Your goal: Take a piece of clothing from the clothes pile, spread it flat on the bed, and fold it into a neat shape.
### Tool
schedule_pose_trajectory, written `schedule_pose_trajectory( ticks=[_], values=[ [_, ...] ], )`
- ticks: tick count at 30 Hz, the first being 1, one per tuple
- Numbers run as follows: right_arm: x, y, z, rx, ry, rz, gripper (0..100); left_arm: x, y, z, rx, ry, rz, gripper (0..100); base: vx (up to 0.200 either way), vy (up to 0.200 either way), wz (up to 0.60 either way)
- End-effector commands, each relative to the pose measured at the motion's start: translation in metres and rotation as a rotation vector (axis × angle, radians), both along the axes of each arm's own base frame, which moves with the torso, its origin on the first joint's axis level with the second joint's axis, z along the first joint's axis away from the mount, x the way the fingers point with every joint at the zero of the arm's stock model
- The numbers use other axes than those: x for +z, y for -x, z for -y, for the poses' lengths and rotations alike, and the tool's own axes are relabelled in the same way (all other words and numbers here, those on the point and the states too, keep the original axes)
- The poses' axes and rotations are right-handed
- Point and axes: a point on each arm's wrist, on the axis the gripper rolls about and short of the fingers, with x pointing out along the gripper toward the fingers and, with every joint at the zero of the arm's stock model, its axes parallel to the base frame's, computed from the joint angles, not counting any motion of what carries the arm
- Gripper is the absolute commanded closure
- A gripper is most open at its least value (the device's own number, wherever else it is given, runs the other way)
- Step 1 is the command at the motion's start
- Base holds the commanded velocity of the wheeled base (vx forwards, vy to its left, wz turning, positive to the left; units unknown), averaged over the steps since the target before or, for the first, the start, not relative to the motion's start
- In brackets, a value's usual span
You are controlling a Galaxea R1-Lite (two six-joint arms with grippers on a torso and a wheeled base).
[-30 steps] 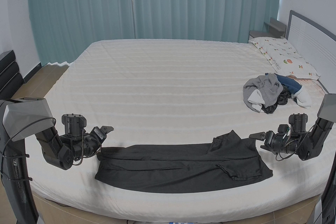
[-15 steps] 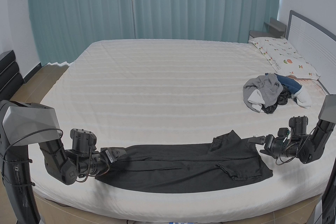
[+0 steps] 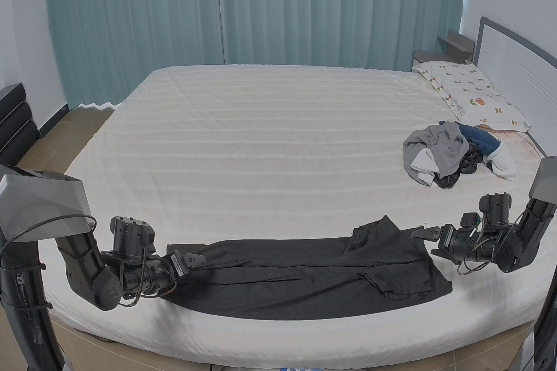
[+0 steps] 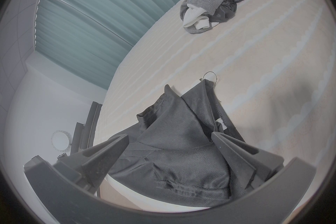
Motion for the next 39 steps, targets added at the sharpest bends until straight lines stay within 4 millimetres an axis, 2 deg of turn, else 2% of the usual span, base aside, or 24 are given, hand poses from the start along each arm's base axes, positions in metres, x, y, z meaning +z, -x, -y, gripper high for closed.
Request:
schedule_pose_trajectory(
  ticks=[1,8,9,11,13,14,24,39],
  values=[
    [0.002,0.0,0.0,0.003,0.0,0.009,0,0.019,-0.003,-0.007,0.025,0.014,0.062,0,0.0,0.0,0.0],
    [0.003,-0.002,-0.001,0.004,0.0,0.014,0,0.032,-0.018,-0.017,0.078,0.045,0.11,0,0.0,0.0,0.0],
    [0.003,-0.002,-0.001,0.006,0.0,0.015,0,0.035,-0.028,-0.021,0.122,0.08,0.13,0,0.0,0.0,0.0],
    [0.003,-0.002,-0.003,0.012,0.0,0.015,0,0.037,-0.035,-0.023,0.153,0.109,0.138,0,0.0,0.0,0.0],
    [0.003,-0.003,-0.004,0.014,0.0,0.014,0,0.032,-0.04,-0.024,0.166,0.12,0.129,0,0.0,0.0,0.0],
    [0.002,-0.002,-0.005,0.016,-0.001,0.01,0,0.022,-0.045,-0.024,0.181,0.122,0.109,0,0.0,0.0,0.0],
    [0.001,-0.002,-0.004,0.013,0.0,0.007,0,-0.006,-0.063,-0.026,0.2,0.109,0.072,0,0.0,0.0,0.0],
    [-0.004,-0.002,-0.006,0.019,-0.004,-0.007,0,-0.014,-0.066,-0.025,0.23,0.064,0.068,0,0.0,0.0,0.0]
  ],
)
